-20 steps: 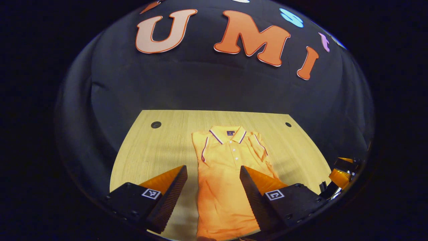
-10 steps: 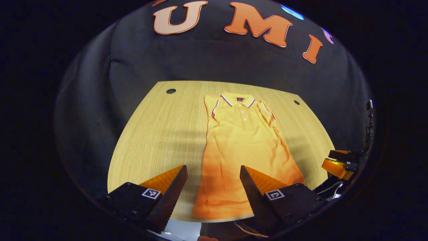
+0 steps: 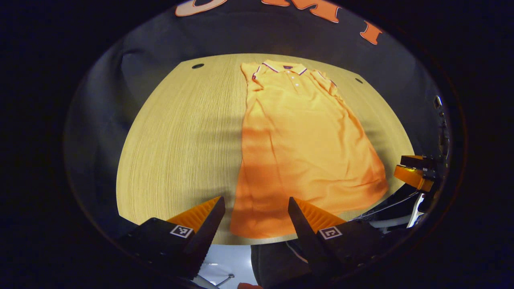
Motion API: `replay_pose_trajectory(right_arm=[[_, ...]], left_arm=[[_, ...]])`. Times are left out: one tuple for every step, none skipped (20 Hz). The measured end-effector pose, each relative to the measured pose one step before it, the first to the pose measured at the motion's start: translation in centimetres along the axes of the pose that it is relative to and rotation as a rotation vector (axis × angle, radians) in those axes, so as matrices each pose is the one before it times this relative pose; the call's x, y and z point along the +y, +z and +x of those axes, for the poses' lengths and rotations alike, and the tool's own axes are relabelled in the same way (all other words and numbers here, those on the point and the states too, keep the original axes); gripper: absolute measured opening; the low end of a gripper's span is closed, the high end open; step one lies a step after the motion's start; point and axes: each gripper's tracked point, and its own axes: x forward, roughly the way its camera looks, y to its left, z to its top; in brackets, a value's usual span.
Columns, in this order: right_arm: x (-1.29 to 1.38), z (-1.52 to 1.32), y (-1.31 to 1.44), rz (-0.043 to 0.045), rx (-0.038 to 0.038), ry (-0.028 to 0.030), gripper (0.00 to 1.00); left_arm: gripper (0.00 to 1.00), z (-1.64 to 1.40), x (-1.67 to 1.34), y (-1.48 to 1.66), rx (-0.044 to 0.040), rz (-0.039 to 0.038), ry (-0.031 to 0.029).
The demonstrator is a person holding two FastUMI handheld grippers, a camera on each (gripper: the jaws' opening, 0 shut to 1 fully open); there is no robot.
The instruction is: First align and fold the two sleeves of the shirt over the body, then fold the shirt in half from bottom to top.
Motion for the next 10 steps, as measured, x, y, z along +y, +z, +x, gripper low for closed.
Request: replay_pose_trajectory(right_arm=[[-0.34,0.224,-0.744,-0.00356,0.01887,-0.01385,0.99],[-0.192,0.117,-0.7,-0.00001,0.02174,-0.00162,0.99],[0.232,0.321,-0.498,0.00245,0.01994,0.00186,0.99],[0.201,0.294,-0.503,-0.00071,0.02098,0.00508,0.99],[-0.024,0.447,-0.5,-0.00727,0.0175,-0.00298,0.99],[-0.006,0.234,-0.394,-0.0124,0.0165,-0.00363,0.99],[0.184,0.392,-0.36,-0.01295,0.01259,-0.00488,0.99],[0.225,0.187,-0.412,-0.00934,0.01558,0.00074,0.99],[0.383,0.225,-0.162,-0.00212,0.00799,0.00765,0.99],[0.413,0.336,-0.177,0.00698,0.00424,0.00804,0.99]], left_arm=[[0.98,0.246,-0.014,-0.043,0.0249,0.00191,0.00131],[0.98,0.219,-0.047,0.139,0.01792,0.00676,0.00231],[0.98,0.446,0.003,-0.234,0.01465,0.00988,0.00211],[0.98,0.16,0.181,-0.764,0.01603,0.00907,0.00399],[0.98,-0.19,0.233,-0.353,0.01627,0.00982,0.0057],[0.98,-0.277,0.334,-0.539,0.01533,0.00892,0.00692],[0.98,-0.096,0.009,-0.239,0.00818,0.0085,0.0014],[0.98,0.088,0.102,-0.329,0.01155,0.00354,0.00209],[0.98,0.116,-0.077,-0.099,0.00457,0.00142,-0.00387],[0.98,0.201,-0.138,-0.213,0.01269,0.00064,-0.00409]])
